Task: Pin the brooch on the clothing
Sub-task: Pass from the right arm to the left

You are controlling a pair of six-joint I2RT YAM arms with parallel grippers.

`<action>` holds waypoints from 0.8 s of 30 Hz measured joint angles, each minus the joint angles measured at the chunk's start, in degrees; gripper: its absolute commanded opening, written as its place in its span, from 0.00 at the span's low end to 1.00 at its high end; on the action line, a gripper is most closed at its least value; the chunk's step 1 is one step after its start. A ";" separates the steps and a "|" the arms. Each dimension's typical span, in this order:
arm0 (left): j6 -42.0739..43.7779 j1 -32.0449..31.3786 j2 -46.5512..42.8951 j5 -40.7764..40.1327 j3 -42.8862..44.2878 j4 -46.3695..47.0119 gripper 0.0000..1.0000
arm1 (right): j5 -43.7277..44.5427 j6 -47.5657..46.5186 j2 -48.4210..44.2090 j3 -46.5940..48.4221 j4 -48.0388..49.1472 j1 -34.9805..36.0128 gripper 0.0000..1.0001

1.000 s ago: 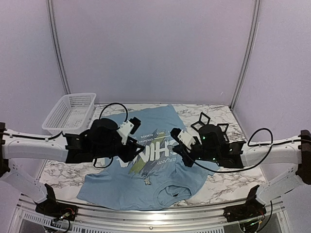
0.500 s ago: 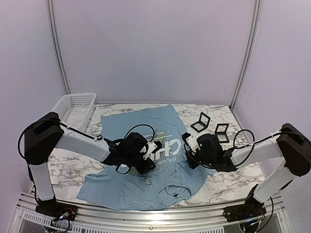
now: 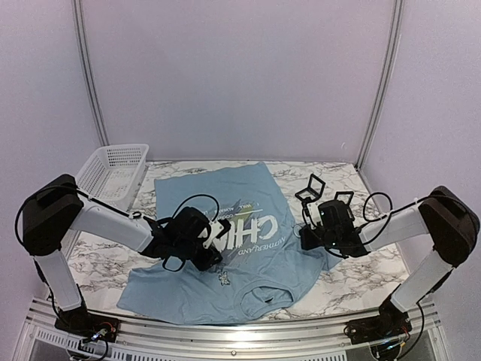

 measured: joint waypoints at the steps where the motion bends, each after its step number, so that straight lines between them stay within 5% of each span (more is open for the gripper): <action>1: 0.22 0.17 -0.63 -0.17 -0.66 -0.13 0.47 | -0.28 0.15 0.00 0.00 0.00 -0.20 0.00; 11: -1.90 0.48 -11.26 -3.67 -4.07 -1.99 0.52 | 0.50 -2.45 -4.76 1.99 -6.91 2.12 0.00; 24: -26.01 -0.57 -24.20 -9.57 -18.91 -11.78 0.50 | -1.55 2.25 -16.31 1.97 -22.93 19.37 0.00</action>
